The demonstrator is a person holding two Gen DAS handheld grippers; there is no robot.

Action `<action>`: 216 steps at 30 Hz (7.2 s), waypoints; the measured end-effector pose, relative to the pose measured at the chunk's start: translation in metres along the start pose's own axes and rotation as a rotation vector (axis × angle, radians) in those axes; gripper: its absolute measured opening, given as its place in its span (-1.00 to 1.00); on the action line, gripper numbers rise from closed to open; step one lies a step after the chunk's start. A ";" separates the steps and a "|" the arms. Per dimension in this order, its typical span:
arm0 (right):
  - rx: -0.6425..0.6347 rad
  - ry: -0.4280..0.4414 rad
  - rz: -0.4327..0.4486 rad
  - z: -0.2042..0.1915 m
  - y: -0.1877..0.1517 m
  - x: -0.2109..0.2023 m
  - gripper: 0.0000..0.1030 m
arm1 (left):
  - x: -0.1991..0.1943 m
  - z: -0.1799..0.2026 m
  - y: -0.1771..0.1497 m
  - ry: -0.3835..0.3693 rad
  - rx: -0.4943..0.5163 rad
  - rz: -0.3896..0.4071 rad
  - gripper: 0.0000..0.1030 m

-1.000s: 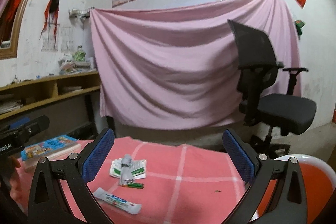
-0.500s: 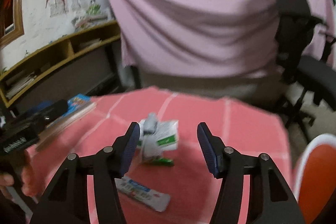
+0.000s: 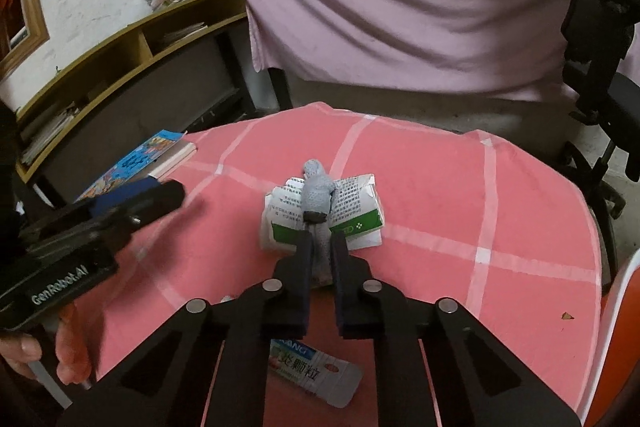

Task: Collect trash

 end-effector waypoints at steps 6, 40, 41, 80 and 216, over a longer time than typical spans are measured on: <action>0.058 -0.080 0.024 0.029 -0.002 -0.013 -0.87 | 0.008 0.018 0.002 -0.040 0.038 -0.041 -0.30; 0.150 -0.057 0.004 0.062 -0.012 -0.017 -0.85 | 0.023 0.027 -0.005 -0.082 -0.017 -0.159 -1.00; 0.144 -0.053 0.003 0.060 -0.012 -0.018 -0.85 | 0.021 0.025 -0.007 -0.088 -0.023 -0.164 -1.00; 0.263 0.004 -0.018 0.072 -0.020 -0.016 -0.83 | 0.016 0.073 -0.015 -0.255 0.048 -0.188 -0.49; 0.587 -0.249 0.428 0.234 -0.107 -0.231 0.01 | -0.056 0.291 -0.031 -0.367 0.232 -0.049 -0.31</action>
Point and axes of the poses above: each gripper's, at about its wrist camera, not at the fingertips, and x roughly the way its jaws point, z to its right, y to its top, the point moved 6 cm from there along x, roughly the way its jaws point, and after that the axes turned 1 degree about y, right-handed, at the moved point
